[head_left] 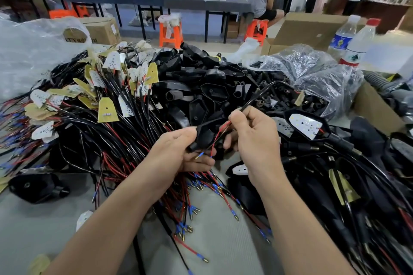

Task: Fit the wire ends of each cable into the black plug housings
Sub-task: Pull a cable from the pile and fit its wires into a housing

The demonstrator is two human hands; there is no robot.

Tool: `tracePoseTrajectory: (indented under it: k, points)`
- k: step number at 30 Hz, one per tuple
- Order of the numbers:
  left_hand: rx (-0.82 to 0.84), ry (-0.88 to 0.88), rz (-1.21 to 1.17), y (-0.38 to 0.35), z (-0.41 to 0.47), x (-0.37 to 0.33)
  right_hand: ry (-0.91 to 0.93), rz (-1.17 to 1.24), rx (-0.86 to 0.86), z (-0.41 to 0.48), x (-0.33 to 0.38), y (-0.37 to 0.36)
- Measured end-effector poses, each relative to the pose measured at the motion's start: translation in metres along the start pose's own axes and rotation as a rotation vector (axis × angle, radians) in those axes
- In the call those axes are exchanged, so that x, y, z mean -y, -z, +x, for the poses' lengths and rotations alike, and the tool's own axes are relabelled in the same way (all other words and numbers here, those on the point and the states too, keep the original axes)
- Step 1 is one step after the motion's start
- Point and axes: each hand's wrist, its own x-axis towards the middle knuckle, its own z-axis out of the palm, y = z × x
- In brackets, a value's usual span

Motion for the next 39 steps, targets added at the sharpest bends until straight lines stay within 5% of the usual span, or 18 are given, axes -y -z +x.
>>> tracePoseTrajectory:
  k: [6,12,18,21,26,30,34,39]
  points:
    - [-0.042,0.043,-0.037,-0.003,0.000,-0.002,-0.121,0.338,0.000,0.004,0.005,0.004]
    - [-0.127,0.012,0.162,-0.010,-0.002,0.001,-0.135,0.261,0.089,0.001,0.002,0.009]
    - [-0.583,-0.364,1.099,-0.014,-0.014,0.008,-0.097,0.127,0.066,0.001,0.002,0.010]
    - [-0.561,-0.549,0.924,-0.018,-0.017,0.005,-0.077,0.180,0.082,0.001,0.006,0.008]
    - [-0.259,-0.422,0.540,-0.020,-0.011,0.008,-0.117,0.494,0.153,-0.001,0.014,0.005]
    - [-0.197,-0.387,0.366,-0.017,-0.008,0.008,-0.173,0.638,0.216,-0.003,0.015,0.003]
    - [-0.281,-0.437,0.454,-0.012,-0.009,0.007,-0.093,0.316,0.299,-0.007,0.013,0.002]
    - [-0.375,-0.492,0.866,-0.011,-0.017,0.006,0.004,0.001,0.289,-0.010,0.012,-0.001]
